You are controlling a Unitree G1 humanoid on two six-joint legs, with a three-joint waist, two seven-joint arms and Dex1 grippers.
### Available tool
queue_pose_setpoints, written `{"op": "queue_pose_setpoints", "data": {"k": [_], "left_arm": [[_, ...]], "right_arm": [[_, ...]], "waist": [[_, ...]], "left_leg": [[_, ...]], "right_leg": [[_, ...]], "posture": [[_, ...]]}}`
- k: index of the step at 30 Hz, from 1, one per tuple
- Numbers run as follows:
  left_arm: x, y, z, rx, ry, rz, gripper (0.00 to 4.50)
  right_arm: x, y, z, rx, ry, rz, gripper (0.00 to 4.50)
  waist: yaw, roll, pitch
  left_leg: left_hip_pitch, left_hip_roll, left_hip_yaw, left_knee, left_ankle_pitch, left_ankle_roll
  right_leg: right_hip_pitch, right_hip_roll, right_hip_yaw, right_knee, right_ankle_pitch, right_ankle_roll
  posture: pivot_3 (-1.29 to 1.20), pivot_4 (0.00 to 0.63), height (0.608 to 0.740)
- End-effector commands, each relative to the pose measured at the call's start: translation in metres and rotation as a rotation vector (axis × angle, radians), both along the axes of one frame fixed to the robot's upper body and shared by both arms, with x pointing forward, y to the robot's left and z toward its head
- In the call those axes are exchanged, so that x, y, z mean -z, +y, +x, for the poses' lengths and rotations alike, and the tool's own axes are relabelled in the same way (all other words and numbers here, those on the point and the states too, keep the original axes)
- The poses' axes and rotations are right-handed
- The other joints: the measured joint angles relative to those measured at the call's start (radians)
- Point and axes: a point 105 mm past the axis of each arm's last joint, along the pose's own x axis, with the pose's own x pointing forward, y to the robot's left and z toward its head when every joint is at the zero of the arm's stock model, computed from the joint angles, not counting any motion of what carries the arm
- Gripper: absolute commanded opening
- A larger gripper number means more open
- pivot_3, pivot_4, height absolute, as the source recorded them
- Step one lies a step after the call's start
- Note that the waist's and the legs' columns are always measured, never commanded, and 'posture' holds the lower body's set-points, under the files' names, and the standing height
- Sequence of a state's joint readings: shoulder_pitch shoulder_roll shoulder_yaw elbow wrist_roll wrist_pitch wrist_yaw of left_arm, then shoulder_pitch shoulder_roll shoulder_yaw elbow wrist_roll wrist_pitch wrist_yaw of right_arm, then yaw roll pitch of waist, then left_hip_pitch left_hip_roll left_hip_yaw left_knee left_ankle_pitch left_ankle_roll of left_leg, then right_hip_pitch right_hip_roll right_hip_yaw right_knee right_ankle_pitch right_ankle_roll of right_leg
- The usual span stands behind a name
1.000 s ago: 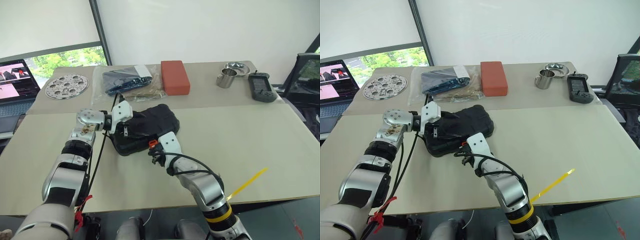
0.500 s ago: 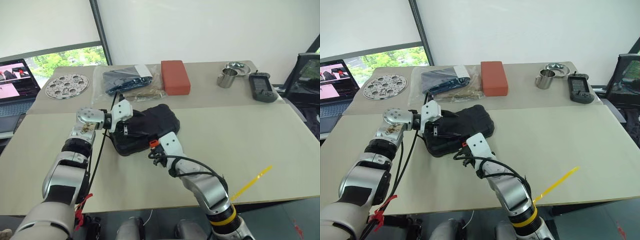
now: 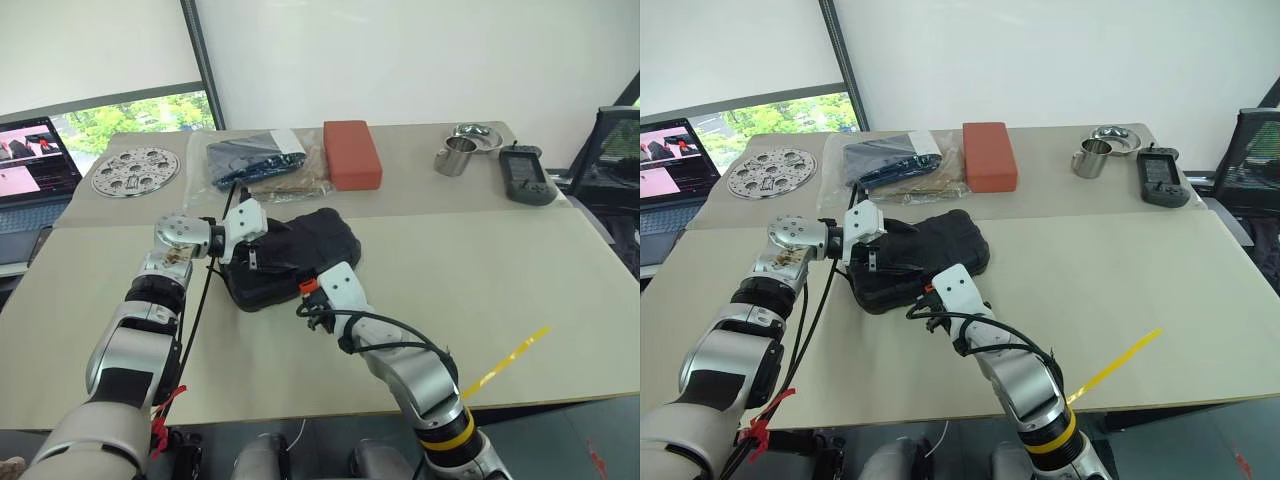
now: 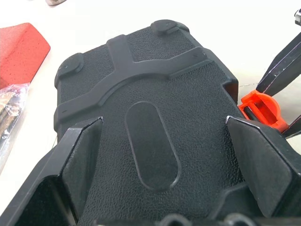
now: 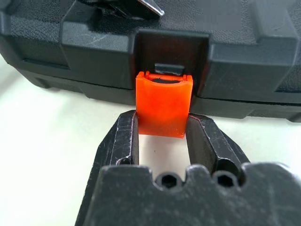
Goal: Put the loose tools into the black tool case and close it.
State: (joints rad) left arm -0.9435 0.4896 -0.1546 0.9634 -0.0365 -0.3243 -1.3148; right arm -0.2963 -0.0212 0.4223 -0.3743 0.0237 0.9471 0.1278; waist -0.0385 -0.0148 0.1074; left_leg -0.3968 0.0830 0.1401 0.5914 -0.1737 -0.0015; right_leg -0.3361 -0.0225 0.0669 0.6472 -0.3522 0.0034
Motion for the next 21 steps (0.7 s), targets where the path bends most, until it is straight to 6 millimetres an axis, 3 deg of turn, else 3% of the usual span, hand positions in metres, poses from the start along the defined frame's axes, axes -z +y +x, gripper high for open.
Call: {"op": "queue_pose_setpoints", "data": {"k": [1, 6, 15, 21], "left_arm": [[0.028, 0.003, -0.007, 0.008, 0.081, 0.087, 4.5], [0.029, 0.003, -0.008, 0.006, 0.085, 0.085, 4.5], [0.03, 0.001, -0.007, 0.001, 0.086, 0.078, 4.5], [0.031, 0.0, -0.007, -0.001, 0.085, 0.075, 4.5]], "right_arm": [[-0.022, 0.007, -0.002, -0.035, -0.06, 0.071, 1.67], [-0.025, 0.002, -0.006, -0.039, -0.056, 0.086, 3.26], [-0.026, -0.019, -0.018, -0.078, -0.018, 0.079, 3.26], [-0.012, -0.013, -0.023, -0.123, 0.052, 0.056, 1.65]], "waist": [[0.0, 0.0, 0.0], [0.0, 0.0, 0.0], [0.001, -0.001, -0.001], [0.001, -0.001, -0.001]], "left_leg": [[0.0, 0.0, 0.0, 0.0, 0.0, 0.0], [0.0, 0.0, 0.0, 0.0, 0.0, 0.0], [0.0, 0.0, 0.0, 0.0, 0.0, 0.0], [0.0, 0.0, 0.0, 0.0, 0.0, 0.001]], "right_leg": [[0.0, 0.0, 0.0, 0.0, 0.0, 0.0], [0.0, 0.0, 0.0, 0.0, 0.0, 0.0], [0.0, 0.0, 0.0, 0.0, 0.0, 0.0], [0.0, 0.0, 0.0, -0.001, 0.0, 0.0]], "posture": [[0.0, 0.15, 0.74], [0.0, 0.15, 0.74], [0.0, 0.15, 0.74], [0.0, 0.15, 0.74]]}}
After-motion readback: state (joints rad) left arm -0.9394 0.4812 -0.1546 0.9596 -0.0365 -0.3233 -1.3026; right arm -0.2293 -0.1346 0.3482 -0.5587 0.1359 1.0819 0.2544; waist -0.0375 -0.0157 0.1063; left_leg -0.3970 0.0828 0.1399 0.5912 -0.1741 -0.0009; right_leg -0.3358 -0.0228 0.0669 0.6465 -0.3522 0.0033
